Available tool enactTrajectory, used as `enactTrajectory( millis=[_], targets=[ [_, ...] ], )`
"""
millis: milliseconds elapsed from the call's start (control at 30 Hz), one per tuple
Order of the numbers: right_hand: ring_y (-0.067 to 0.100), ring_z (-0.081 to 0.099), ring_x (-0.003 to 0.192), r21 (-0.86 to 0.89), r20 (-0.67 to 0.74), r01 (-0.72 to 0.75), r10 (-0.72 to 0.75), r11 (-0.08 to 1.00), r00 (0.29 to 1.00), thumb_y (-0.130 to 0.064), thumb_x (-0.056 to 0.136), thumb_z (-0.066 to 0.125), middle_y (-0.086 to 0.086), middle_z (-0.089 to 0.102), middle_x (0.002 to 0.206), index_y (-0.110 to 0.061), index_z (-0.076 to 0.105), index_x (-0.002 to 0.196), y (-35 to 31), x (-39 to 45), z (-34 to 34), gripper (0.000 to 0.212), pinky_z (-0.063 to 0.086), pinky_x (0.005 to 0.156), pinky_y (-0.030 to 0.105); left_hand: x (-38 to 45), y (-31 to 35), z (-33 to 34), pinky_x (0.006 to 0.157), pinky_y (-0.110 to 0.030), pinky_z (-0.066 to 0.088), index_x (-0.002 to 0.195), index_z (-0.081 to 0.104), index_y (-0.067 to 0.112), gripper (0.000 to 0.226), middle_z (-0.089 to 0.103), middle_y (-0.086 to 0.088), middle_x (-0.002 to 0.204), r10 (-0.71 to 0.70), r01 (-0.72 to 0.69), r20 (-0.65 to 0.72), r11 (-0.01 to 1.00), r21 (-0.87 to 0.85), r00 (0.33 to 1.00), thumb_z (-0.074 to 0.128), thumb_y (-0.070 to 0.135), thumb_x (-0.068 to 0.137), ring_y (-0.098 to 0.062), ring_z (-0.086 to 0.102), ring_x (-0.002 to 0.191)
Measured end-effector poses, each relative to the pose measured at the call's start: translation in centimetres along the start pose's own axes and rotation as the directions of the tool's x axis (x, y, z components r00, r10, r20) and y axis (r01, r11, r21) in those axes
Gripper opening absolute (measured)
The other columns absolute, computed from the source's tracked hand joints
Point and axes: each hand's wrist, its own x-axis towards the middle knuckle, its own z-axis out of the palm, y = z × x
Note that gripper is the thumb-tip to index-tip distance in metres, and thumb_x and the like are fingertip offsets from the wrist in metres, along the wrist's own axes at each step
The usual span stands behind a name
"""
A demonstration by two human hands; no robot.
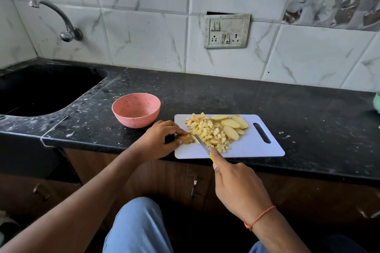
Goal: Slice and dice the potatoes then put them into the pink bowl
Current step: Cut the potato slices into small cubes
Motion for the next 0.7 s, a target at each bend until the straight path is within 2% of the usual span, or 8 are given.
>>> enactTrajectory(
  millis=[67, 133, 300, 400, 567, 700],
  targets=[
    [0.01, 0.048, 0.054, -0.001, -0.002, 0.01, -0.01, 1.0, 1.0, -0.036, 0.111, 0.032, -0.007, 0.052, 0.064, -0.038, 0.017, 0.164, -0.1, 0.4, 0.2, 0.055, 0.026, 0.047, 0.024, -0.1, 0.1, 0.0, 0.091, -0.028, 0.054, 0.12, 0.078, 0.034, 0.027, 0.07, 0.019, 0.111, -0.024, 0.021, -0.063, 0.998, -0.054, 0.998, 0.08, 0.037, 0.093, -0.003, 0.062, 0.103],
    [0.01, 0.049, 0.056, 0.01, -0.002, 0.016, -0.016, 1.0, 1.0, -0.037, 0.111, 0.032, -0.007, 0.054, 0.066, -0.039, 0.018, 0.163, -0.1, 0.8, 0.5, 0.055, 0.034, 0.05, 0.028, -0.4, 0.2, -0.1, 0.083, -0.027, 0.057, 0.112, 0.081, 0.032, 0.026, 0.072, 0.018, 0.104, -0.099, 0.086, -0.094, 0.987, -0.135, 0.991, 0.085, 0.039, 0.088, -0.003, 0.067, 0.097],
    [0.012, 0.057, 0.067, 0.034, -0.008, 0.014, -0.014, 0.999, 1.0, -0.036, 0.11, 0.034, -0.005, 0.063, 0.075, -0.038, 0.022, 0.162, -0.4, 1.7, 1.3, 0.054, 0.048, 0.059, 0.035, -0.8, 0.6, -0.2, 0.069, -0.012, 0.048, 0.097, 0.085, 0.034, 0.026, 0.073, 0.028, 0.092, -0.226, 0.186, -0.127, 0.946, -0.267, 0.966, 0.091, 0.051, 0.077, 0.0, 0.068, 0.088],
    [0.013, 0.057, 0.072, 0.042, -0.022, 0.018, -0.017, 0.999, 1.0, -0.033, 0.11, 0.036, -0.006, 0.063, 0.08, -0.036, 0.024, 0.162, -1.0, 2.2, 1.5, 0.054, 0.046, 0.061, 0.031, -0.8, 0.6, 0.0, 0.066, -0.012, 0.048, 0.092, 0.086, 0.034, 0.031, 0.075, 0.026, 0.092, -0.28, 0.231, -0.121, 0.921, -0.314, 0.952, 0.092, 0.057, 0.073, 0.001, 0.069, 0.086],
    [0.014, 0.059, 0.074, 0.033, -0.045, 0.025, -0.024, 0.999, 0.999, -0.033, 0.109, 0.037, -0.003, 0.067, 0.088, -0.034, 0.025, 0.161, -2.0, 2.9, 2.2, 0.054, 0.043, 0.061, 0.029, -0.6, 0.6, 0.0, 0.068, -0.012, 0.048, 0.094, 0.086, 0.036, 0.044, 0.074, 0.028, 0.094, -0.301, 0.254, -0.087, 0.902, -0.348, 0.95, 0.085, 0.067, 0.063, 0.003, 0.069, 0.087],
    [0.015, 0.051, 0.071, -0.007, -0.018, 0.009, -0.009, 1.0, 1.0, -0.033, 0.109, 0.035, -0.004, 0.057, 0.081, -0.032, 0.026, 0.162, -2.6, 3.2, 2.6, 0.054, 0.036, 0.061, 0.029, -0.6, 0.7, 0.0, 0.07, -0.012, 0.049, 0.096, 0.086, 0.034, 0.029, 0.075, 0.024, 0.094, -0.296, 0.249, -0.093, 0.906, -0.343, 0.951, 0.091, 0.05, 0.073, 0.004, 0.069, 0.088]
  ],
)
